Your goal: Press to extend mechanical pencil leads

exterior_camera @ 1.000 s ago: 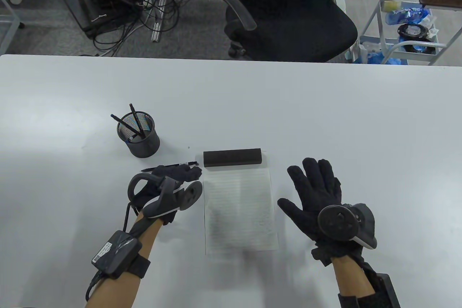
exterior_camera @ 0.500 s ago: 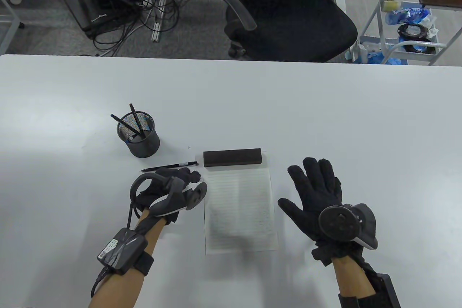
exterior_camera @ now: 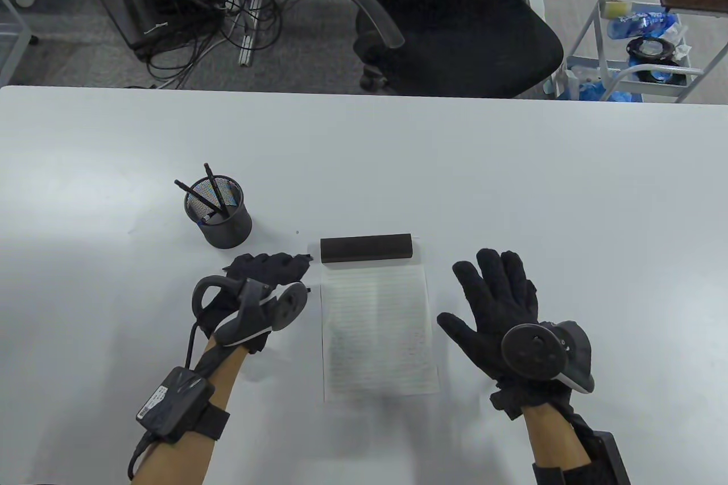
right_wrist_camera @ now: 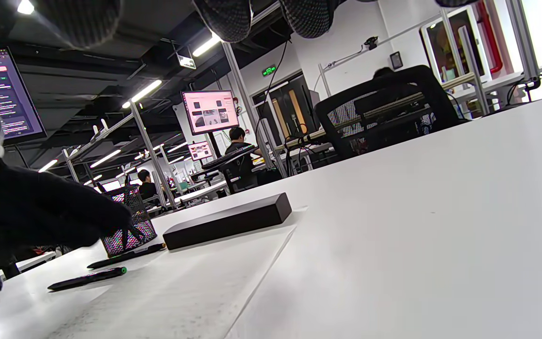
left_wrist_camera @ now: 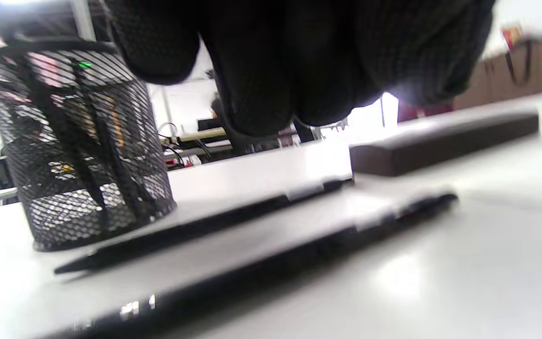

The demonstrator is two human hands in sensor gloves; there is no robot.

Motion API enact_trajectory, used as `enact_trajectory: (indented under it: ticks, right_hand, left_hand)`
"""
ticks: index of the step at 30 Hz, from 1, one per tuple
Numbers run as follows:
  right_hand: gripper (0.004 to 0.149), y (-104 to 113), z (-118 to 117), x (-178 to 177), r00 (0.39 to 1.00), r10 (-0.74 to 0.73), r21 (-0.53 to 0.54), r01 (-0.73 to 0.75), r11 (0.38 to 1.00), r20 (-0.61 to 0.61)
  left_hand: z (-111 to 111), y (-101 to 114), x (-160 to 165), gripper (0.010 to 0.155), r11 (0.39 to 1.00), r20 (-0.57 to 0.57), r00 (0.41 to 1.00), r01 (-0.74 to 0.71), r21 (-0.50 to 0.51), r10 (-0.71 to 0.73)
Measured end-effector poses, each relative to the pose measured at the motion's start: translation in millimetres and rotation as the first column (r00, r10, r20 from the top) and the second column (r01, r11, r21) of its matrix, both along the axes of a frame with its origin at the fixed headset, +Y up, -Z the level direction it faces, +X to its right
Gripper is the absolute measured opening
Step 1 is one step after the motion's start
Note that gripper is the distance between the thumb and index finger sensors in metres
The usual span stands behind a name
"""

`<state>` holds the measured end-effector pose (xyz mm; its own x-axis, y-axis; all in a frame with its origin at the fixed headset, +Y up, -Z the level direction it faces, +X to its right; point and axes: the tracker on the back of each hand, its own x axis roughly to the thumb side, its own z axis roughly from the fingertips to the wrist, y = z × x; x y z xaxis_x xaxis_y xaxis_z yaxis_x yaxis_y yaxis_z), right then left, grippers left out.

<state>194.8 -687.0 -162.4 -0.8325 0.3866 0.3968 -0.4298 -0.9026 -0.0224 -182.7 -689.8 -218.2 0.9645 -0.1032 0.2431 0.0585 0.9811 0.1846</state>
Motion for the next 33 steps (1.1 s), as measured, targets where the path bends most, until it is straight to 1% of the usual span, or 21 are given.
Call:
enact_trajectory:
  ticks: [3, 4, 5, 8, 11, 15, 18, 21, 26, 33]
  right_hand:
    - [0.080, 0, 0, 0, 1.000, 0.000, -0.003, 0.000, 1.000, 0.001]
    - [0.080, 0, 0, 0, 1.000, 0.001, -0.004, -0.001, 1.000, 0.001]
    - [0.080, 0, 0, 0, 1.000, 0.003, -0.005, -0.003, 1.000, 0.001]
    - [0.080, 0, 0, 0, 1.000, 0.000, -0.009, 0.000, 1.000, 0.002]
    - [0.080, 0, -1, 0, 1.000, 0.002, -0.009, -0.002, 1.000, 0.005]
    - [0.080, 0, -1, 0, 1.000, 0.001, -0.013, -0.001, 1.000, 0.008]
    - [0.080, 0, -1, 1, 1.000, 0.000, -0.014, 0.000, 1.000, 0.008]
    - [0.080, 0, -2, 1, 1.000, 0.001, -0.015, -0.001, 1.000, 0.008]
    - [0.080, 0, -2, 1, 1.000, 0.000, -0.018, 0.000, 1.000, 0.012]
    - [0.080, 1, -3, 3, 1.000, -0.001, -0.023, 0.002, 1.000, 0.016]
  left_hand:
    - [2, 15, -19, 0.055, 0.993, -0.030, 0.994, -0.100, 0.055, 0.102]
    - [4, 20, -28, 0.055, 0.987, -0.038, 0.989, -0.138, 0.088, 0.141]
    - [4, 25, -36, 0.056, 0.981, -0.030, 0.985, -0.164, 0.101, 0.168]
    - [4, 34, -57, 0.059, 0.971, -0.033, 0.975, -0.215, 0.104, 0.219]
    - [1, 38, -81, 0.064, 0.954, -0.087, 0.955, -0.271, 0.129, 0.283]
    - [-7, 34, -107, 0.072, 0.936, -0.183, 0.919, -0.330, 0.123, 0.349]
    - [-12, 30, -118, 0.076, 0.941, -0.246, 0.909, -0.317, 0.120, 0.337]
    - [-18, 22, -126, 0.075, 0.939, -0.307, 0.887, -0.327, 0.109, 0.345]
    - [-26, 11, -133, 0.068, 0.935, -0.351, 0.868, -0.347, 0.076, 0.351]
    - [-32, 4, -133, 0.059, 0.926, -0.362, 0.856, -0.371, 0.066, 0.369]
